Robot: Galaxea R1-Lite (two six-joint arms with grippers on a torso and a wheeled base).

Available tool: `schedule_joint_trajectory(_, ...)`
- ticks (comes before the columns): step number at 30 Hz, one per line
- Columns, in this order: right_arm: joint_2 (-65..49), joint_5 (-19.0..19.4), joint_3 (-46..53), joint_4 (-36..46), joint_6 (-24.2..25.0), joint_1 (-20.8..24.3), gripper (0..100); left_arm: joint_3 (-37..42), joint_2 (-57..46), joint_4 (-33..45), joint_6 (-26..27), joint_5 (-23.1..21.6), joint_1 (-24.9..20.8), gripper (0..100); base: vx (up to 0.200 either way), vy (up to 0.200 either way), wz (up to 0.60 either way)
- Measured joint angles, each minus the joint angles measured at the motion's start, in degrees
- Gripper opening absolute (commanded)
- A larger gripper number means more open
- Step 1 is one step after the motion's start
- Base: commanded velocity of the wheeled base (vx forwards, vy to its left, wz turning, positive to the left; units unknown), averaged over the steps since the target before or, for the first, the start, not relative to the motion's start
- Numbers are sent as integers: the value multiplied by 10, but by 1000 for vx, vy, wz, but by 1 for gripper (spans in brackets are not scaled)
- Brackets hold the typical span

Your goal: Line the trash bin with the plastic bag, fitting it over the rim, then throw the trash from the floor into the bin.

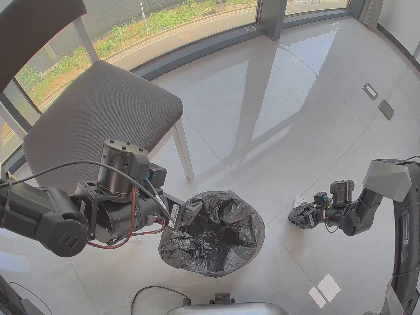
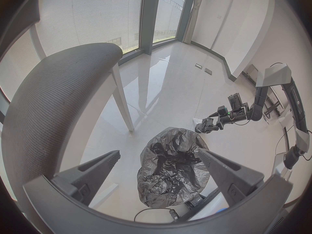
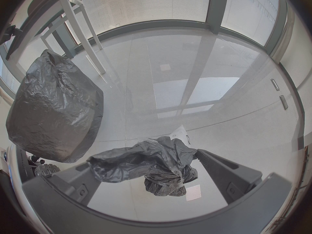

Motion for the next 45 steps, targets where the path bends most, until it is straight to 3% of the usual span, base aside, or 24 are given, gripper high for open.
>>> schedule_joint_trajectory(6,15,0,-24,24,16,-1,100,0,0,-1,0,0,2,100,0,0,0)
schedule_joint_trajectory(7,16,0,-27,27,16,-1,0,0,0,-1,0,0,2,100,0,0,0)
schedule_joint_trajectory(21,21,0,-37,60,23,-10,0,-1,7,-10,-1,-4,3,100,0,0,0)
schedule_joint_trajectory(29,-17,-1,8,53,23,-20,0,0,15,-16,-4,-9,2,100,0,0,0)
schedule_joint_trajectory(39,-193,-6,139,47,26,-7,0,1,15,-45,-5,-19,-4,100,0,0,0)
schedule_joint_trajectory(45,-346,-4,217,46,44,38,0,6,5,-63,-5,-22,-12,100,0,0,0)
